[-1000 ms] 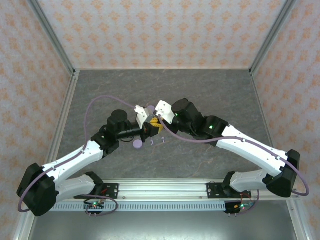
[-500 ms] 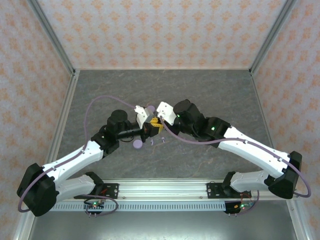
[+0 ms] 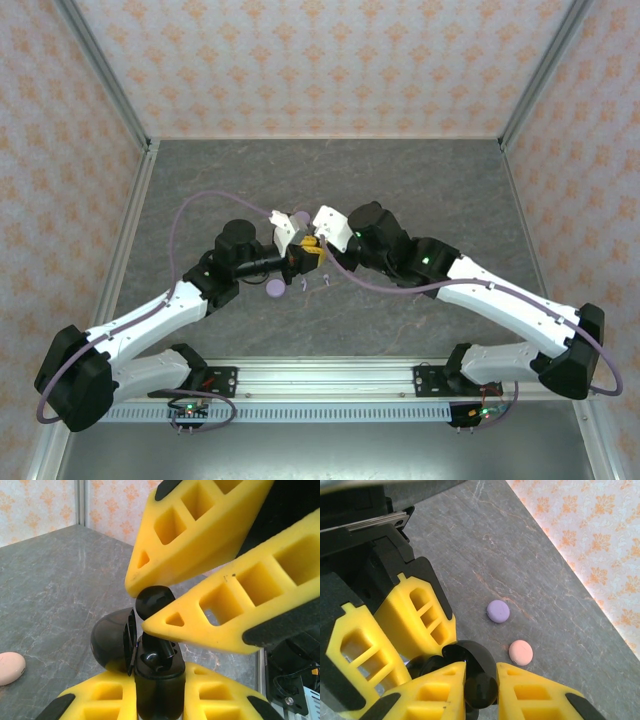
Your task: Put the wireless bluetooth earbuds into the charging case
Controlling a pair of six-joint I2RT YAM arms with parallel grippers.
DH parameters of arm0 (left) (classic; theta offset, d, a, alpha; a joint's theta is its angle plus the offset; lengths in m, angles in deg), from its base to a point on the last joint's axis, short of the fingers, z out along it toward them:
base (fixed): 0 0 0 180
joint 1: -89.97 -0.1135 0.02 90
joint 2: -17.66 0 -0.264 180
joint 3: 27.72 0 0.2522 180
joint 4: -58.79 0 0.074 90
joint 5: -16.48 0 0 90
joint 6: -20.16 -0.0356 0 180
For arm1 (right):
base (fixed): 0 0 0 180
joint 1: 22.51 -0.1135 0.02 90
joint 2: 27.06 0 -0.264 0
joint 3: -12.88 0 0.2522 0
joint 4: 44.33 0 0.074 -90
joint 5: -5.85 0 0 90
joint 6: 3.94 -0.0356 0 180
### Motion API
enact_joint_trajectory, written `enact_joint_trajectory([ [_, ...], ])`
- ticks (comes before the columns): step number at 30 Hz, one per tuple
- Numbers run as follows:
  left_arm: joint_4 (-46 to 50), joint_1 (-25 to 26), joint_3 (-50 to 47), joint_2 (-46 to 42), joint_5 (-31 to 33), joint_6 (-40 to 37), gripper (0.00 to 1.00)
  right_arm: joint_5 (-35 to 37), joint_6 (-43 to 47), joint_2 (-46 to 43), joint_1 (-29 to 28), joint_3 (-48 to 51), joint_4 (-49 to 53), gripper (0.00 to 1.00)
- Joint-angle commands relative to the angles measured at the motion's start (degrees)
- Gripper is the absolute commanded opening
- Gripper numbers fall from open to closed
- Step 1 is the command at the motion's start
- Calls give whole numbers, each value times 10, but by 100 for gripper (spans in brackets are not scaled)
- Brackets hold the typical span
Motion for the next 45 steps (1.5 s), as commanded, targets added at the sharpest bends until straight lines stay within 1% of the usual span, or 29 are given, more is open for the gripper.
enact_joint_trajectory([
  [1, -48, 3, 11, -16, -9, 9, 0, 1, 15, -10, -5, 14, 4, 19],
  [7, -49, 3, 14, -15, -6, 10, 0, -37, 22, -10, -4, 14, 14, 20],
  [13, -50, 3, 15, -12, -9, 8, 0, -4, 48, -10, -5, 22, 17, 20],
  [15, -48, 3, 16, -10, -10, 7, 0, 0, 55, -26, -5, 27, 12, 20],
  [19, -49, 3, 17, -8, -16, 5, 0, 2, 69, -31, -4, 36, 4, 20],
  [26, -50, 3, 18, -8, -20, 5, 0, -33, 76, -33, -4, 47, -7, 20],
  [31, -50, 3, 19, -6, -22, 3, 0, -34, 78, -34, -4, 49, -12, 20],
  [36, -53, 3, 20, -4, -23, 3, 0, -59, 75, -32, -5, 47, -14, 20],
  [45, -62, 3, 16, -8, -22, 5, 0, -86, 64, -25, -4, 40, 6, 22],
])
